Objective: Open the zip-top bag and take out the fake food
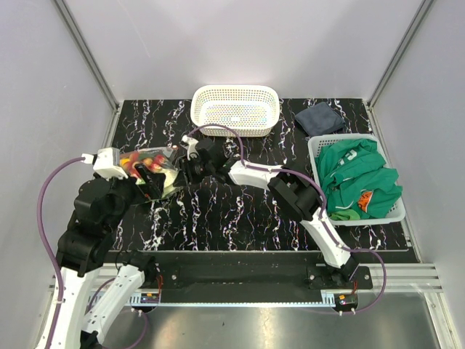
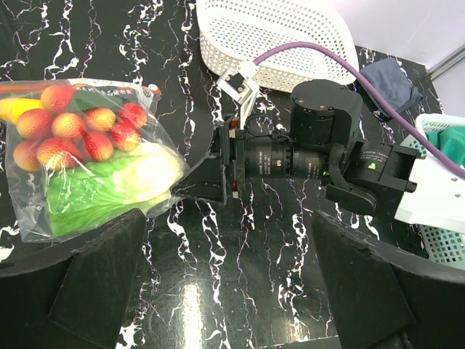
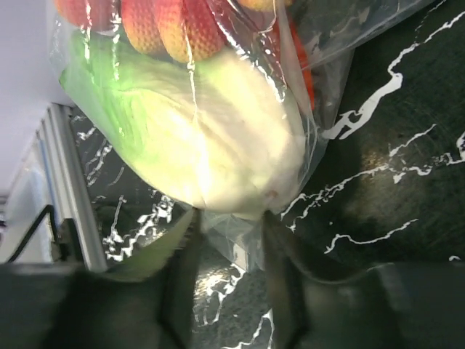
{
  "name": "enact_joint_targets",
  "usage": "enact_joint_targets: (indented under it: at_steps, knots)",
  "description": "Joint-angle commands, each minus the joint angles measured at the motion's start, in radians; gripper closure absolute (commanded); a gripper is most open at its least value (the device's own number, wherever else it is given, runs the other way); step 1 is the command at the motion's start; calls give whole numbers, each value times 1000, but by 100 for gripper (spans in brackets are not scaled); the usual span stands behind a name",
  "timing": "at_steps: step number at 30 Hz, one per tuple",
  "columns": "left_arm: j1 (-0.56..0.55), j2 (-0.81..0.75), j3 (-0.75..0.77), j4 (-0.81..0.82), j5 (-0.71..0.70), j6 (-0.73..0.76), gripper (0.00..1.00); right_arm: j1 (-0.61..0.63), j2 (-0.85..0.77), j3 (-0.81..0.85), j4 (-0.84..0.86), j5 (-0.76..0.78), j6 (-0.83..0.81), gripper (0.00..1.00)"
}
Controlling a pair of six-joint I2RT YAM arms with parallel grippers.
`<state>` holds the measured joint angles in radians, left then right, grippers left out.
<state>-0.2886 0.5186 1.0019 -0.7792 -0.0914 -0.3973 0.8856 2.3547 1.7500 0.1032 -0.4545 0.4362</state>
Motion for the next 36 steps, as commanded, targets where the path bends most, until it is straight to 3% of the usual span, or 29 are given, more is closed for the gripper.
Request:
enact_joint_targets:
  at_steps: [1, 3, 4, 5, 9, 12, 14, 20, 22, 27, 29, 30, 31, 34, 36]
  knots:
    - [5, 3, 44, 9, -5, -14, 1, -4, -5, 2, 85, -53, 4, 75]
    - [5, 12, 38, 8, 7, -56, 1, -4, -14, -18, 90, -50, 6, 86]
    - [5, 33, 43, -3, 16, -72, 1, -4, -31, -27, 90, -44, 4, 98]
    - [5, 47, 46, -9, 28, -89, 1, -7, -40, -47, 89, -33, 1, 100]
    - [5, 135, 56, -20, 70, -176, 1, -30, -90, -116, 104, -16, 16, 100]
    - [19, 224, 95, -52, -10, -233, 1, -59, -146, -187, 107, -30, 19, 100]
    - [89, 282, 107, -46, -18, -256, 1, -83, -202, -257, 116, -50, 18, 100]
    - [452, 429, -5, 170, 390, -279, 1, -102, -333, -467, 179, -133, -5, 100]
    - [491, 501, -20, 285, 533, -264, 1, -102, -371, -541, 220, -173, 1, 100]
    - [508, 706, 84, 351, 625, -146, 1, -100, -457, -702, 302, -230, 82, 100]
    - [506, 803, 142, 327, 689, -114, 6, -102, -485, -765, 325, -233, 105, 100]
    - [505, 820, 142, 331, 708, -110, 11, -102, -517, -786, 325, -216, 110, 91]
    - [491, 828, 133, 342, 717, -110, 11, -108, -528, -791, 323, -176, 121, 61]
    - [436, 805, 92, 376, 659, -95, 11, -163, -538, -753, 283, -109, 191, 18]
    - [401, 796, 75, 385, 615, -84, 11, -189, -534, -715, 262, -52, 251, 10]
